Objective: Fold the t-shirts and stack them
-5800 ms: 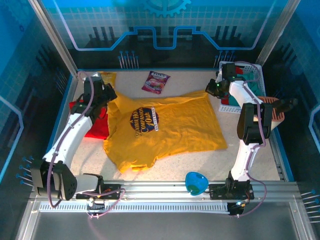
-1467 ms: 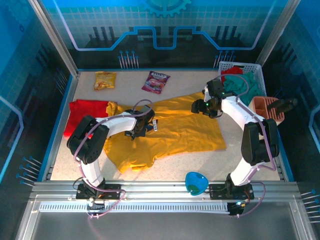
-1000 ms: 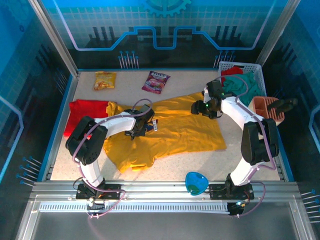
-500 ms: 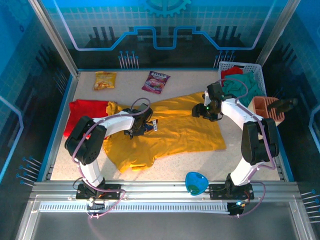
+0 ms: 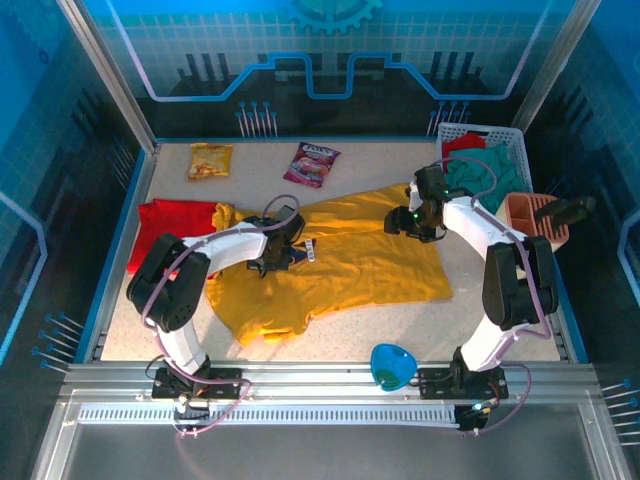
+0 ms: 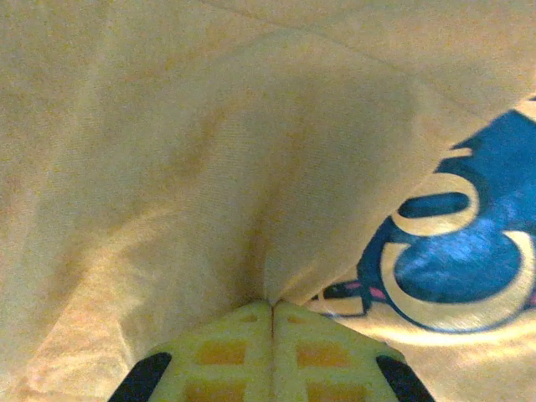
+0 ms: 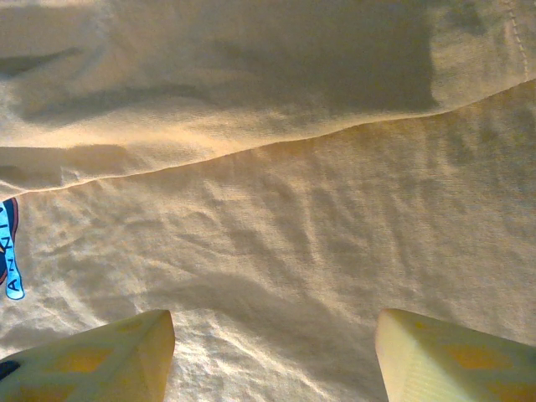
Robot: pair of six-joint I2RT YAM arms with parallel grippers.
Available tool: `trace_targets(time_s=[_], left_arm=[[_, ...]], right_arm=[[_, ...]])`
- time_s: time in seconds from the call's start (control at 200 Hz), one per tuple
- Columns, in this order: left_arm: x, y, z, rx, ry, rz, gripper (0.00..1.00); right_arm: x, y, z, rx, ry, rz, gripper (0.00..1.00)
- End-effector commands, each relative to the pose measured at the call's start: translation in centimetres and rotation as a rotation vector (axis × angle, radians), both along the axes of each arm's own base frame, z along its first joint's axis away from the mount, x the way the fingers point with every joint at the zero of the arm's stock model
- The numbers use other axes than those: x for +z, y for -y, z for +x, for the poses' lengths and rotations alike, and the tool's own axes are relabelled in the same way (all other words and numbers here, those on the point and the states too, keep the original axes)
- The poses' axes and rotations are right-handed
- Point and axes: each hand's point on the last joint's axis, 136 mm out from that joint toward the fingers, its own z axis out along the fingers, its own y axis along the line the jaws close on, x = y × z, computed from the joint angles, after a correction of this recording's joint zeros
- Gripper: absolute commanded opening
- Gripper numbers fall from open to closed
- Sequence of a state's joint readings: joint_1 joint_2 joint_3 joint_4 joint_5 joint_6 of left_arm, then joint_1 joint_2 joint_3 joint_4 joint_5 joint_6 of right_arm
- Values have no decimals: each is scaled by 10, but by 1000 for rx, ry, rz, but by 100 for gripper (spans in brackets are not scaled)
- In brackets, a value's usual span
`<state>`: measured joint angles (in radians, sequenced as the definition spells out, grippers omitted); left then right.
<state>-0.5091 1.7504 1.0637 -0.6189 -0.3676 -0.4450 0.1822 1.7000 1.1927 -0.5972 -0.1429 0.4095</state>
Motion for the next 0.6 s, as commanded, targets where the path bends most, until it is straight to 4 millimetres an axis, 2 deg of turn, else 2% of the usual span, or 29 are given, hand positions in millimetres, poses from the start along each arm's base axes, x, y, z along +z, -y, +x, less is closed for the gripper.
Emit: trace_targets(time_s=[0.0, 0.225, 0.375, 0.51, 0.595], left_arm=[[27, 12, 1, -9, 23, -107, 0], [47, 25, -4, -5, 12, -263, 0], [38, 25, -11, -6, -56, -274, 0], [22, 16, -16, 22, -111, -223, 22], [20, 10, -15, 51, -116, -193, 44]], right_arm=[[0, 0, 1, 7, -6, 14, 65], [-1, 0, 1, 8, -9, 15, 65], [-1, -2, 2, 11, -13, 21, 65], [-1, -1, 2, 11, -14, 17, 64], [1, 0, 4, 12, -8, -2, 65]])
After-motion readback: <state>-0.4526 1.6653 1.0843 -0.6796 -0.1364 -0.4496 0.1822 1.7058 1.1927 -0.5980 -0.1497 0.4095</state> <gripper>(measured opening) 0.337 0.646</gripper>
